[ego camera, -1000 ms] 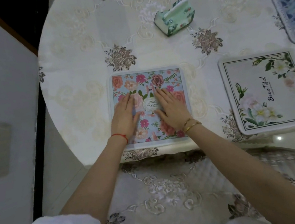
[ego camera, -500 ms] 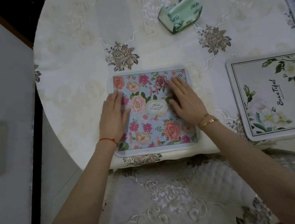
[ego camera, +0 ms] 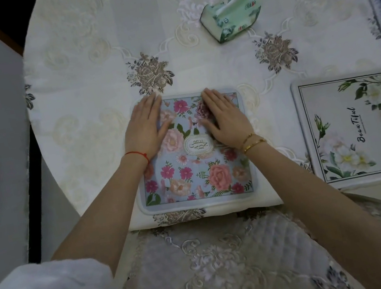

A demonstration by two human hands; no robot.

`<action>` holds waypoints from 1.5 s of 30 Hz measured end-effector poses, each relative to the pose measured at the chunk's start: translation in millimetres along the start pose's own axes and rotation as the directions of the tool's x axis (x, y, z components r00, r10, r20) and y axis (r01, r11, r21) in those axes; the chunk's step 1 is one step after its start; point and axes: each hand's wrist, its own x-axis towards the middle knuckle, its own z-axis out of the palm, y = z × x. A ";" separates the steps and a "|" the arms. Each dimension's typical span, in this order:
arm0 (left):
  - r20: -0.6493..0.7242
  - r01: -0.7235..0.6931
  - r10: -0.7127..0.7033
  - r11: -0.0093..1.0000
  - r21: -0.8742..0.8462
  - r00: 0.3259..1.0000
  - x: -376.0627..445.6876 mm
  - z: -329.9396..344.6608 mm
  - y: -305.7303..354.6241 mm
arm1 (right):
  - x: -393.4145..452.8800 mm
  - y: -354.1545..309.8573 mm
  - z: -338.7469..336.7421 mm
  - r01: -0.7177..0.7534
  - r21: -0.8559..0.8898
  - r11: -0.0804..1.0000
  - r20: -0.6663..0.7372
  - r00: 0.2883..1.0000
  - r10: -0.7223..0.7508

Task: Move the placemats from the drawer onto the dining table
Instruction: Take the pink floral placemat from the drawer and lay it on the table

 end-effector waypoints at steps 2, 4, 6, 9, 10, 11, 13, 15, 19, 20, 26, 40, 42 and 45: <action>-0.011 0.040 -0.040 0.999 0.002 0.999 -4.2 -1.0 -0.8 | -13.4 14.4 -3.3 -0.049 0.000 0.999 -0.020 0.999 0.049; -0.020 0.103 -0.103 0.995 -0.006 0.994 -10.7 -1.9 -2.4 | -24.2 25.3 -5.0 -0.110 0.006 0.994 -0.037 0.993 0.110; -0.029 0.163 -0.164 0.987 -0.011 0.986 -20.9 -4.2 -5.7 | -32.5 29.3 -5.7 -0.170 0.008 0.985 -0.056 0.984 0.171; -0.041 0.214 -0.215 0.977 -0.007 0.976 -42.8 -9.1 -8.0 | -47.3 25.2 -7.0 -0.255 0.027 0.967 -0.105 0.961 0.256; -0.042 0.199 -0.199 0.980 -0.005 0.979 -51.0 -10.5 -6.0 | -52.9 19.6 -7.1 -0.246 0.027 0.969 -0.111 0.962 0.248; -0.039 0.169 -0.169 0.986 -0.009 0.985 -58.8 -10.9 -1.8 | -57.7 11.4 -6.1 -0.208 0.019 0.978 -0.105 0.972 0.209; -0.011 0.081 -0.081 0.996 -0.021 0.997 -70.2 -8.3 12.9 | -63.2 -10.2 0.5 -0.103 0.011 0.995 -0.062 0.993 0.103; 0.041 0.009 -0.008 1.000 -0.022 0.999 -76.3 -0.7 29.5 | -64.3 -29.6 11.2 -0.052 0.040 0.998 -0.011 0.999 0.052; 0.072 0.022 -0.022 1.000 -0.008 0.997 -83.6 10.3 40.8 | -71.4 -31.1 20.0 -0.086 0.062 0.994 0.012 0.996 0.085; 0.067 0.029 -0.029 1.000 0.003 0.997 -85.6 9.8 38.3 | -76.8 -25.2 18.6 -0.087 0.048 0.995 0.009 0.996 0.087; 0.035 0.135 -0.134 0.990 -0.034 0.990 -115.5 0.0 16.3 | -117.0 9.6 9.0 -0.162 -0.030 0.986 0.009 0.987 0.162; 0.098 0.086 -0.084 0.996 -0.012 0.992 -186.4 11.7 40.8 | -170.3 -42.2 25.5 -0.092 -0.025 0.995 0.100 0.991 0.094; 0.114 0.111 -0.109 0.994 -0.016 0.988 -191.8 4.0 36.9 | -182.6 -32.7 19.8 -0.124 -0.036 0.992 0.101 0.987 0.127; 0.121 0.139 -0.129 0.988 -0.072 0.984 -200.1 -6.0 34.1 | -199.3 -22.6 13.5 -0.187 -0.023 0.982 0.086 0.978 0.188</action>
